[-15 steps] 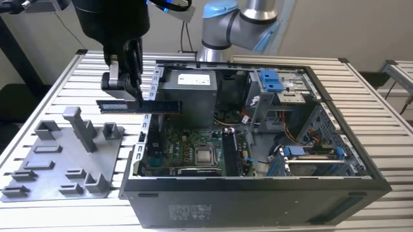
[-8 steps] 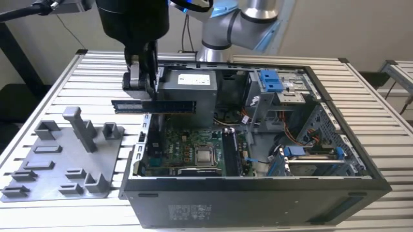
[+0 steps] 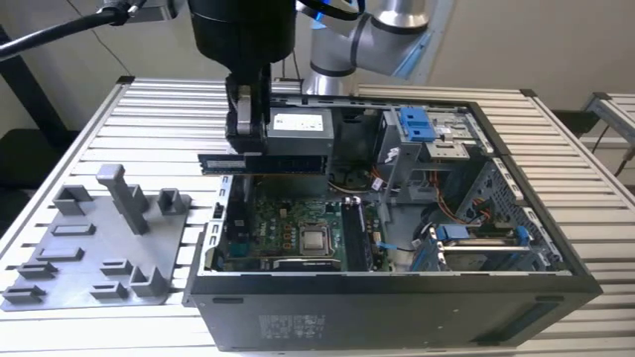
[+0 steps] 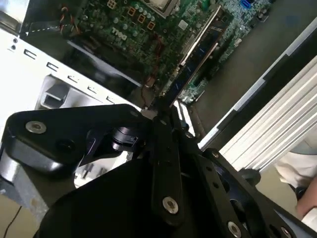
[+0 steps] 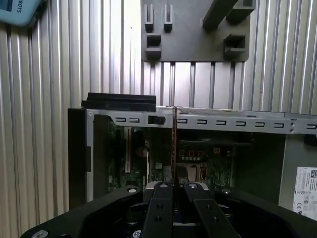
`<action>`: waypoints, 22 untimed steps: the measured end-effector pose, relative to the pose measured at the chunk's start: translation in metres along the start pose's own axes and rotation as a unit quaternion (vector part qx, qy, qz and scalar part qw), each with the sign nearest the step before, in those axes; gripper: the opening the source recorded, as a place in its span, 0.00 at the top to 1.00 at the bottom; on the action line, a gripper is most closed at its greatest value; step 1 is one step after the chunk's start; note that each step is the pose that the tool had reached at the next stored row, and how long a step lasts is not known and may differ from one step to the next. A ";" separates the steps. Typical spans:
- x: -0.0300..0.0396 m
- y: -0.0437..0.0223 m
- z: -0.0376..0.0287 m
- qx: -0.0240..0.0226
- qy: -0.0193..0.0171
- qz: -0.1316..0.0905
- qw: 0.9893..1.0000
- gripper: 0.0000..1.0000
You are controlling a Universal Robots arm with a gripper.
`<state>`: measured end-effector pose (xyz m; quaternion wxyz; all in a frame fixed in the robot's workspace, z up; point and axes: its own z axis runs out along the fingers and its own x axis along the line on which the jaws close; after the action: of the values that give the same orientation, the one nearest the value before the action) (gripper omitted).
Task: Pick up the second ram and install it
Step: 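Pick up the second ram and move it above second insertion slot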
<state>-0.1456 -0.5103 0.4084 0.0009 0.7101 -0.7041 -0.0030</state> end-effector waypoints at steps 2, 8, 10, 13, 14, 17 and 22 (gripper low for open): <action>0.0001 -0.0063 0.0000 0.000 0.000 0.000 1.000 0.86; 0.0003 -0.0256 -0.0001 0.000 0.000 0.000 1.000 0.86; 0.0003 -0.0320 -0.0002 0.000 0.000 0.000 1.000 0.86; 0.0004 -0.0414 -0.0002 0.000 0.000 0.000 1.000 0.86; 0.0004 -0.0443 -0.0002 0.000 0.000 0.000 1.000 0.86; 0.0005 -0.0540 -0.0003 0.000 0.000 0.000 1.000 0.86; 0.0006 -0.0719 -0.0004 0.000 0.000 0.000 1.000 0.86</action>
<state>-0.0737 -0.5103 0.4084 0.0010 0.7101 -0.7041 -0.0031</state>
